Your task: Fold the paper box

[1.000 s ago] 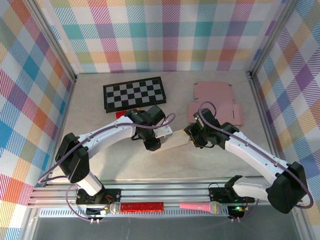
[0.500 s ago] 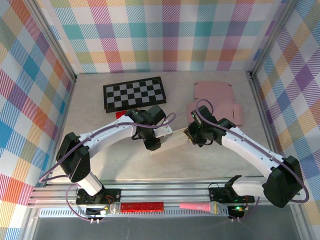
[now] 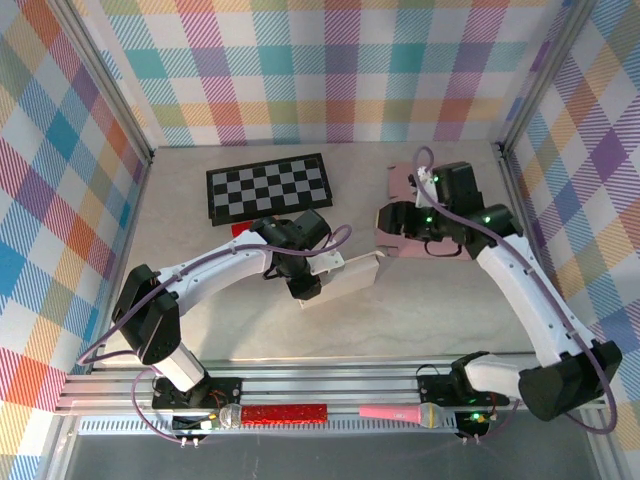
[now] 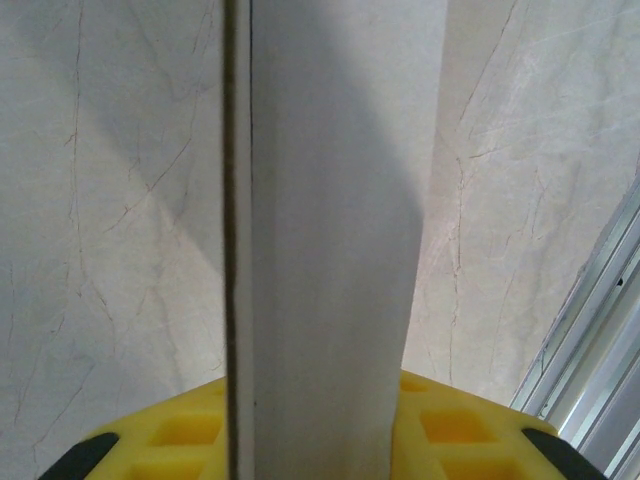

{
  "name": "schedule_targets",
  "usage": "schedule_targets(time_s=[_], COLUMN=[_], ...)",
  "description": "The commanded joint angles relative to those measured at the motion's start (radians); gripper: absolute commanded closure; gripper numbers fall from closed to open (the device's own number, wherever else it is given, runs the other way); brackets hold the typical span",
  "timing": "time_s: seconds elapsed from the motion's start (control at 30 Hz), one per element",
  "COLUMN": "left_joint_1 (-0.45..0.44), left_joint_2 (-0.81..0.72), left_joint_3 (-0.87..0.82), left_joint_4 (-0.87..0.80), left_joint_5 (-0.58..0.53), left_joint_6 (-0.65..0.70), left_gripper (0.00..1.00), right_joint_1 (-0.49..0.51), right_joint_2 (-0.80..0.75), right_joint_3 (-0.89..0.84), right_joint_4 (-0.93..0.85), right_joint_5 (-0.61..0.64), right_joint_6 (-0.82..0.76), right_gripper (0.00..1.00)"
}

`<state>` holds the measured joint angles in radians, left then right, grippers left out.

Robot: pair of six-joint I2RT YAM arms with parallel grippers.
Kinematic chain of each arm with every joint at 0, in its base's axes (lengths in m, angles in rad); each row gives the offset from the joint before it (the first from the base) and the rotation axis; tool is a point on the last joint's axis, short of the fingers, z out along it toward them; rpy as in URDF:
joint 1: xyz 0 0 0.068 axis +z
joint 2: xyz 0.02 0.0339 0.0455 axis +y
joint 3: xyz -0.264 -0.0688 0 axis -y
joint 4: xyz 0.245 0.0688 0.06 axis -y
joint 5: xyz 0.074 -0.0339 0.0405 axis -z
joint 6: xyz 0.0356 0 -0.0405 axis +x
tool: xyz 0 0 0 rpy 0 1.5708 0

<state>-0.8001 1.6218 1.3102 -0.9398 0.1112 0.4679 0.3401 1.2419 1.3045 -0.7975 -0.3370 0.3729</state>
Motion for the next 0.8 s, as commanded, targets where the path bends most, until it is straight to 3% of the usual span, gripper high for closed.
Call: schedule_targets(time_s=[0.0, 0.33, 0.77], left_joint_1=[0.018, 0.033, 0.038], left_joint_2=[-0.006, -0.008, 0.010], left_joint_3=[0.010, 0.001, 0.020], left_joint_4=[-0.055, -0.070, -0.068], left_joint_5=[-0.003, 0.008, 0.020], left_joint_6=[0.029, 0.034, 0.034], left_gripper=[0.71, 0.71, 0.71], right_joint_1=[-0.047, -0.047, -0.038], right_joint_2=[0.070, 0.176, 0.253], right_joint_3=[0.004, -0.094, -0.079], right_joint_4=[-0.094, -0.022, -0.042], right_joint_5=[-0.220, -0.295, -0.219], right_joint_6=[-0.293, -0.324, -0.406], right_gripper=[0.44, 0.47, 0.46])
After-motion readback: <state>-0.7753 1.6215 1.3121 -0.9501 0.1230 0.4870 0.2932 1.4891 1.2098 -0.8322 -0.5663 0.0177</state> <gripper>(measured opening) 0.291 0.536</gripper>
